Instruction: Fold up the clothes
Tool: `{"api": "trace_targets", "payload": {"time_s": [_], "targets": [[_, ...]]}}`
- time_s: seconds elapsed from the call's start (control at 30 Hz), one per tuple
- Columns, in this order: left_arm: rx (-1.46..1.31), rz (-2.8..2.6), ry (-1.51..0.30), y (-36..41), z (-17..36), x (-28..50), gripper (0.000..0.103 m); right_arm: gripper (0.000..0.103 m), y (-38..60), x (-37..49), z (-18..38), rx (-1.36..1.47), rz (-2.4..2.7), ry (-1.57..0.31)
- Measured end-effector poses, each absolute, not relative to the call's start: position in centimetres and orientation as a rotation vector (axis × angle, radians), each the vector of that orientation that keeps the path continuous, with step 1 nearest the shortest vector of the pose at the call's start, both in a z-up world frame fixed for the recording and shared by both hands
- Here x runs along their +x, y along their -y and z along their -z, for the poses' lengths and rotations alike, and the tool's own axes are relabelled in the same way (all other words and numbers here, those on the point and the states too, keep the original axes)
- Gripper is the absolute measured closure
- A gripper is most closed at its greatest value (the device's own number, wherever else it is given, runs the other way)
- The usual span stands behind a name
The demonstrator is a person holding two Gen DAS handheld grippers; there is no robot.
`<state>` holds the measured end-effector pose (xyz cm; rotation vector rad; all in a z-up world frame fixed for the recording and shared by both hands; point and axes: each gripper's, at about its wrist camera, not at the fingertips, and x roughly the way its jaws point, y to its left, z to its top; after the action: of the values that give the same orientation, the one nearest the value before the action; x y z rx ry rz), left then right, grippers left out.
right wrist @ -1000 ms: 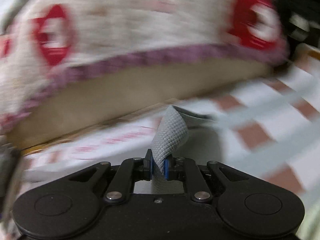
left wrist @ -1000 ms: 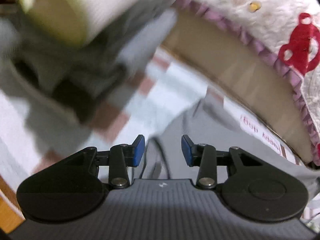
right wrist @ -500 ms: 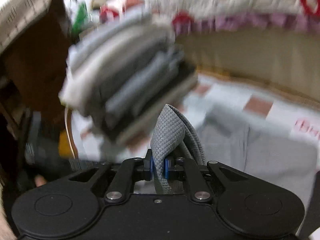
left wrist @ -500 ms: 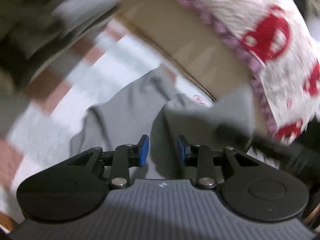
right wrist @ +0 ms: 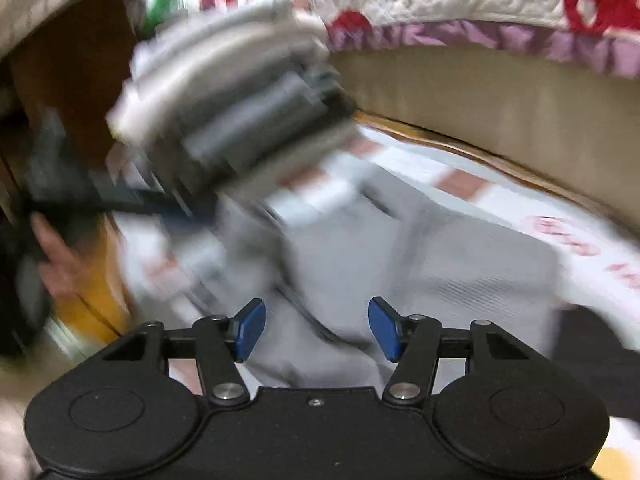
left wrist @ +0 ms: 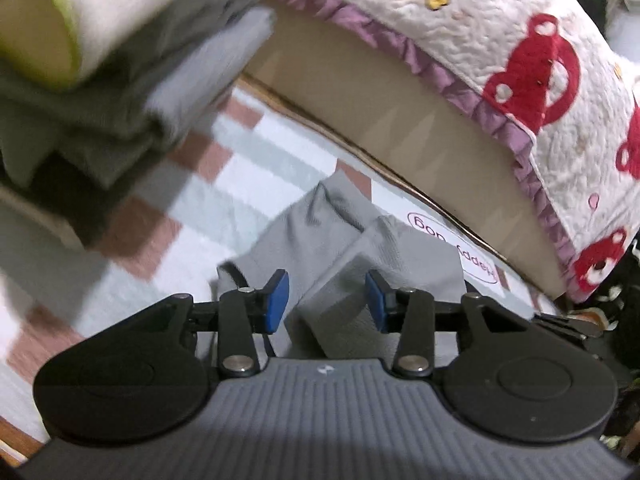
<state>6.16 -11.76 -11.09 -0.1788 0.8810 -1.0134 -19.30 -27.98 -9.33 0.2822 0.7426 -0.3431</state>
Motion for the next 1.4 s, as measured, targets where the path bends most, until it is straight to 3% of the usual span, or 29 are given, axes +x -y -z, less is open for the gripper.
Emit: {"api": "trace_targets", "payload": {"time_s": [0.3,0.37,0.7,0.83,0.87,0.9,0.93,0.97,1.0,1.2,1.4], "targets": [[0.054,1.034,-0.833,14.3,11.2,4.4,0.050,0.040,26.9,-23.3,13.1,0.243,0.431,-0.919],[0.143,1.017,-0.805,15.1,11.8,3.9,0.042,0.040,26.3,-23.3,13.5,0.210,0.456,-0.939],[0.029,1.006,-0.942,14.7,13.5,4.9,0.036,0.043,25.3,-23.9,13.8,0.194,0.550,-0.879],[-0.003,0.999,-1.049,15.9,15.2,5.2,0.025,0.048,24.4,-23.6,14.3,0.147,0.562,-0.893],[0.023,0.989,-1.069,16.4,15.7,5.2,0.028,0.049,24.2,-23.5,14.5,0.125,0.564,-0.897],[0.057,0.980,-1.055,16.7,15.7,5.0,0.032,0.058,24.1,-23.4,14.5,0.111,0.572,-0.897],[0.098,0.979,-1.022,16.9,15.5,4.6,0.056,0.066,24.1,-23.4,14.6,0.100,0.584,-0.895],[0.098,0.976,-1.000,16.5,15.0,4.5,0.084,0.083,24.1,-23.4,14.5,0.102,0.590,-0.889],[0.082,0.969,-0.981,15.9,14.5,4.4,0.092,0.095,24.3,-23.7,14.1,0.111,0.601,-0.873],[-0.098,0.929,-0.968,12.2,12.5,4.7,0.092,0.099,24.6,-25.9,11.2,0.196,0.657,-0.830],[0.101,0.840,-0.966,14.3,13.9,3.3,0.089,0.100,24.1,-25.9,12.8,0.181,0.671,-0.904]]}}
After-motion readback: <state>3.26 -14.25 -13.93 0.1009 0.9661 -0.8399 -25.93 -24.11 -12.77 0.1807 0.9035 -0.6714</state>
